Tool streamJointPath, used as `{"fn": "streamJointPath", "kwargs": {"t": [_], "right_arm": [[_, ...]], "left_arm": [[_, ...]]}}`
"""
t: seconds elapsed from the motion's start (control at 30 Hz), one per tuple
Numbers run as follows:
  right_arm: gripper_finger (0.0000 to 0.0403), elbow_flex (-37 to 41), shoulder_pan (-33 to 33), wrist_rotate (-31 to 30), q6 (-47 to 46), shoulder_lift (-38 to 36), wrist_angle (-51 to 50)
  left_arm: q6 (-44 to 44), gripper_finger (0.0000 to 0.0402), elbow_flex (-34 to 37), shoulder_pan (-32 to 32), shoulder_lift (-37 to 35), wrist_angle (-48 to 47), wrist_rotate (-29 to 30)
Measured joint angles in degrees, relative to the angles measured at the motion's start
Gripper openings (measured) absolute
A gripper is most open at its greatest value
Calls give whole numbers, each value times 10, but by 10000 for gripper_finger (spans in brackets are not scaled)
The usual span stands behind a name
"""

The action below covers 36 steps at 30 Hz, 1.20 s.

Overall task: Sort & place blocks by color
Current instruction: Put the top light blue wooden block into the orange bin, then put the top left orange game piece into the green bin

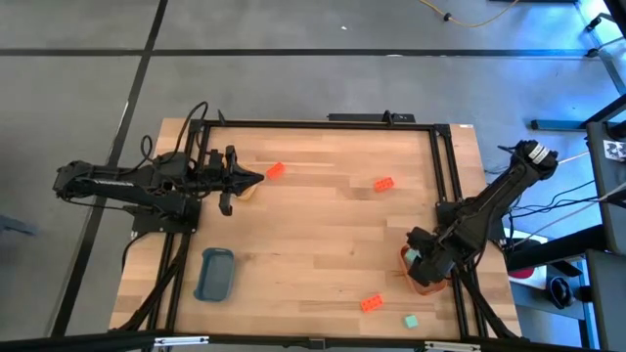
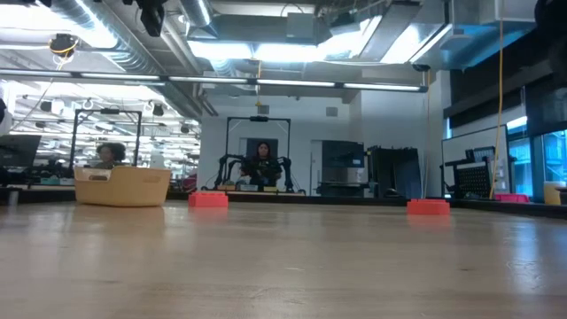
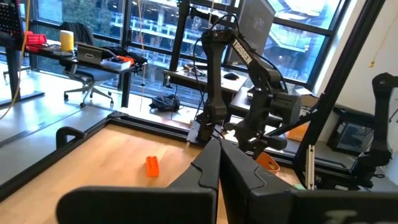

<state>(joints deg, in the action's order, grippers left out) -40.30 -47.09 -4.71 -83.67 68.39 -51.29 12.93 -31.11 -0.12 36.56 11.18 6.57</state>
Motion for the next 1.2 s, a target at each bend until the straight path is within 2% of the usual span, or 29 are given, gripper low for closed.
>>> {"fn": "streamJointPath", "kwargs": {"t": [0.13,0.27,0.33,0.43,0.67,0.83,0.97,1.07,1.2], "right_arm": [[181,-41,0,22,-1,-32,-57],[181,-83,16,3,-6,-73,-81],[184,-89,39,-21,-4,-93,-46],[198,-82,92,-66,30,-112,61],[266,-57,258,-150,286,-100,341],[284,-53,360,-152,493,-75,505],[281,-53,401,-126,663,-68,609],[280,-56,421,-86,703,-71,622],[280,-58,424,-56,705,-71,622]], "left_arm": [[0,0,0,0,0,0,0],[0,0,0,0,0,0,0],[4,0,0,0,0,0,0],[4,0,0,0,0,0,0],[5,0,0,0,0,0,-9],[24,0,0,0,0,0,-13],[52,0,0,0,0,0,-16],[56,0,0,0,0,0,-18],[47,0,0,0,0,0,-18]]}}
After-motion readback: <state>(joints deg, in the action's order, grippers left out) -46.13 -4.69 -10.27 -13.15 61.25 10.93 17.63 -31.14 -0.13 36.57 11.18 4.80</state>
